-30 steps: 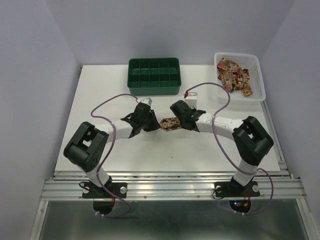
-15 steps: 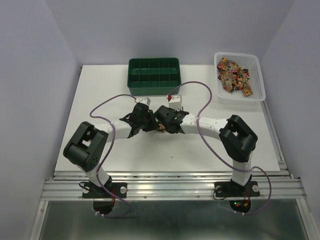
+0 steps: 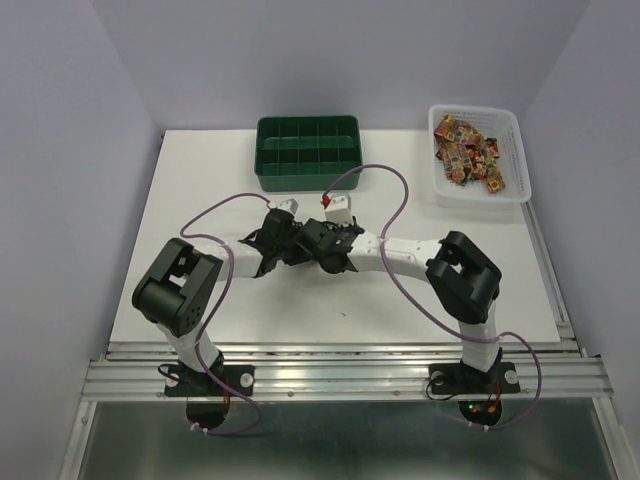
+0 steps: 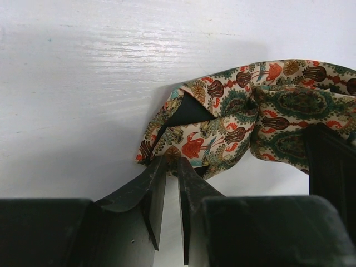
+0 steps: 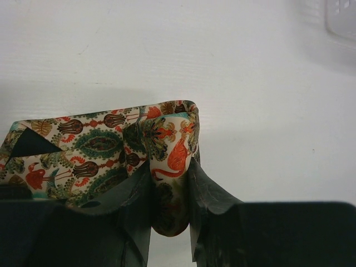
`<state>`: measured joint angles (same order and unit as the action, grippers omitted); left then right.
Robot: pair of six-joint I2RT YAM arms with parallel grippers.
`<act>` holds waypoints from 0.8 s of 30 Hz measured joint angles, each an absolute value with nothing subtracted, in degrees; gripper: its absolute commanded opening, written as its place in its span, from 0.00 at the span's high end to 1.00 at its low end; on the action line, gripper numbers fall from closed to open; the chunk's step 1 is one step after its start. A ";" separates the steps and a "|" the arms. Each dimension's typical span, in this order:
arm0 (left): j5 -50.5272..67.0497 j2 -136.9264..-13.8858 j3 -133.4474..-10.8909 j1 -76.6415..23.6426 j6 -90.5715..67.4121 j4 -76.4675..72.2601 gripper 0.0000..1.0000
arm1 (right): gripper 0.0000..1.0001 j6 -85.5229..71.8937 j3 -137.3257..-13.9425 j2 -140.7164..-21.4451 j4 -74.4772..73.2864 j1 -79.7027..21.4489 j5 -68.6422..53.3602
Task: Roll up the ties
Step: Roll the tie
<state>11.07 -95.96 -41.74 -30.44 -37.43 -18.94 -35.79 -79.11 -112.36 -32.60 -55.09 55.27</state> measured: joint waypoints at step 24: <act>16.38 -92.86 -36.42 -23.59 -39.83 -21.21 0.73 | 0.80 -32.75 -81.89 -115.83 -29.43 -58.74 54.19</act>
